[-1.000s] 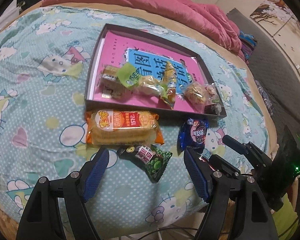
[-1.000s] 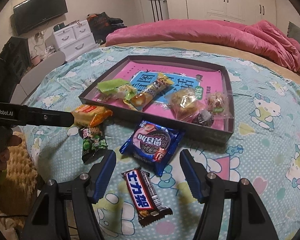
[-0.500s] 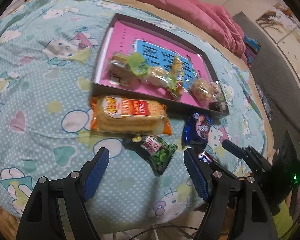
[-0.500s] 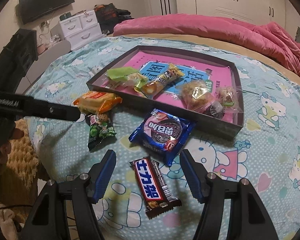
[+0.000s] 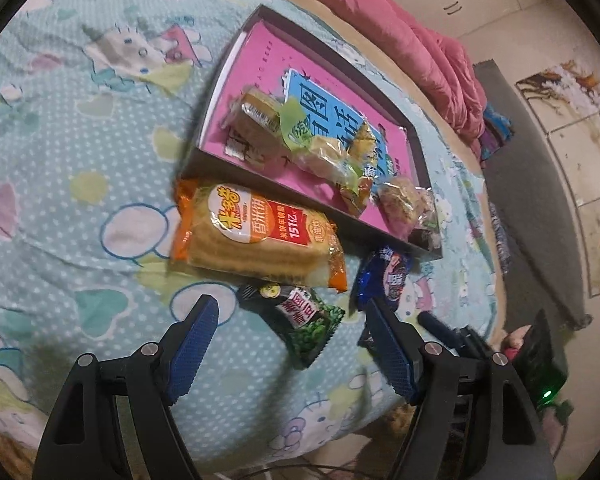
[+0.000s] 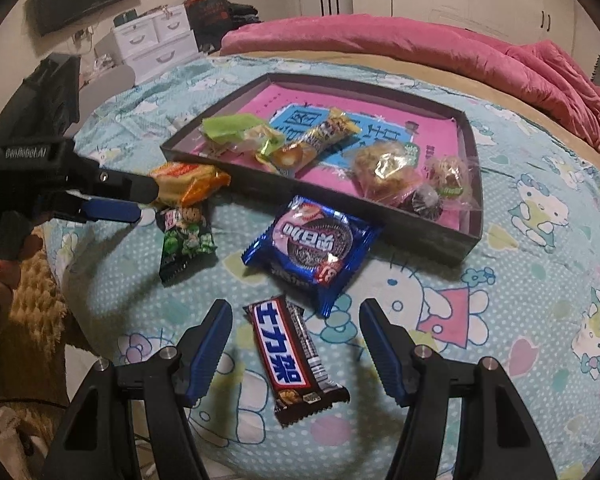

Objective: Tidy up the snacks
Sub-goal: 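Move the right gripper to the red-white chocolate bar while the left reaches the orange bread bag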

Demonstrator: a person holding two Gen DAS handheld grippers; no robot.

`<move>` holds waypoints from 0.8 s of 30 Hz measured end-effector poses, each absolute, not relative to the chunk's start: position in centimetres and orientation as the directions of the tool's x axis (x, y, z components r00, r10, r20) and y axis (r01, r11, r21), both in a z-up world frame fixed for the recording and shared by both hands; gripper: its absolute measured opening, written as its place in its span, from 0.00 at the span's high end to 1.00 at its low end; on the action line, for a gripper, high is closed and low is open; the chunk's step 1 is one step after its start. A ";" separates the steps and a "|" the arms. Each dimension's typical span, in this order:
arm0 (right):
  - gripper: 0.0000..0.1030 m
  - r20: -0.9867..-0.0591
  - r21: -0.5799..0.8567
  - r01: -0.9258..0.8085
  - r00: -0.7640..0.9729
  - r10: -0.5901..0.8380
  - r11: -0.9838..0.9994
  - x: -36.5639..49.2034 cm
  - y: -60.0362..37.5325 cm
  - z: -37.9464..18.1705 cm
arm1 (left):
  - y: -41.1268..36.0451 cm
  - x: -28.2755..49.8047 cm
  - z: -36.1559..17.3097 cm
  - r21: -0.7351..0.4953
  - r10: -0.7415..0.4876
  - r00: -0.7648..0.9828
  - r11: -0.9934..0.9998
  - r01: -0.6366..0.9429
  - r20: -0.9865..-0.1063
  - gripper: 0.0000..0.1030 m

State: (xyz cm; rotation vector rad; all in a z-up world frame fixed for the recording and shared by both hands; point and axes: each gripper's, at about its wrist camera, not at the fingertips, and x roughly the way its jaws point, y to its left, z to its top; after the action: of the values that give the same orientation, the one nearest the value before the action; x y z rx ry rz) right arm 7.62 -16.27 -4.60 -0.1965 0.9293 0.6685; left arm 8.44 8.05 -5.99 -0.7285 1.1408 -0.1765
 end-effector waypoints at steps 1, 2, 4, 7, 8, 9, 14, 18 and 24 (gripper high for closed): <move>0.36 -0.797 0.118 -0.613 0.411 0.443 0.781 7.6 -16.2 -4.7 | 8.2 8.6 -6.2 -0.623 -0.490 0.436 0.745 -0.241 -0.755 0.25; 0.36 -0.803 0.109 -0.618 0.407 0.436 0.778 7.5 -16.0 -4.9 | 8.4 8.7 -6.3 -0.629 -0.494 0.440 0.737 -0.248 -0.750 0.25; 0.36 -0.810 0.098 -0.625 0.403 0.427 0.775 7.3 -15.8 -5.1 | 9.0 9.0 -6.5 -0.646 -0.498 0.454 0.716 -0.265 -0.739 0.25; 0.36 -0.822 0.097 -0.627 0.387 0.417 0.773 7.3 -15.7 -5.5 | 9.6 9.4 -6.6 -0.651 -0.491 0.472 0.707 -0.275 -0.732 0.26; 0.36 -0.827 0.097 -0.626 0.382 0.412 0.774 7.3 -15.7 -5.7 | 9.6 9.6 -6.6 -0.654 -0.492 0.472 0.703 -0.279 -0.731 0.26; 0.36 -0.830 0.098 -0.624 0.379 0.409 0.776 7.4 -15.7 -5.8 | 9.7 9.7 -6.7 -0.661 -0.497 0.475 0.694 -0.285 -0.726 0.27; 0.36 -0.848 0.101 -0.625 0.353 0.395 0.774 7.5 -15.7 -6.6 | 10.4 10.2 -7.6 -0.695 -0.523 0.482 0.649 -0.310 -0.703 0.29; 0.45 -0.852 0.087 -0.651 0.344 0.396 0.754 7.1 -15.2 -6.8 | 10.6 10.6 -7.9 -0.712 -0.532 0.492 0.625 -0.320 -0.689 0.37; 0.55 -0.855 0.057 -0.660 0.355 0.377 0.749 6.9 -14.8 -7.0 | 10.6 11.4 -8.2 -0.739 -0.544 0.513 0.585 -0.336 -0.664 0.50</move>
State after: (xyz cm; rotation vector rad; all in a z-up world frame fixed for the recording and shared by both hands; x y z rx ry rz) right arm 6.94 -14.82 -7.03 -0.3220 1.0023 0.6849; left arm 11.44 10.62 -8.20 -0.9863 1.0700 -0.1536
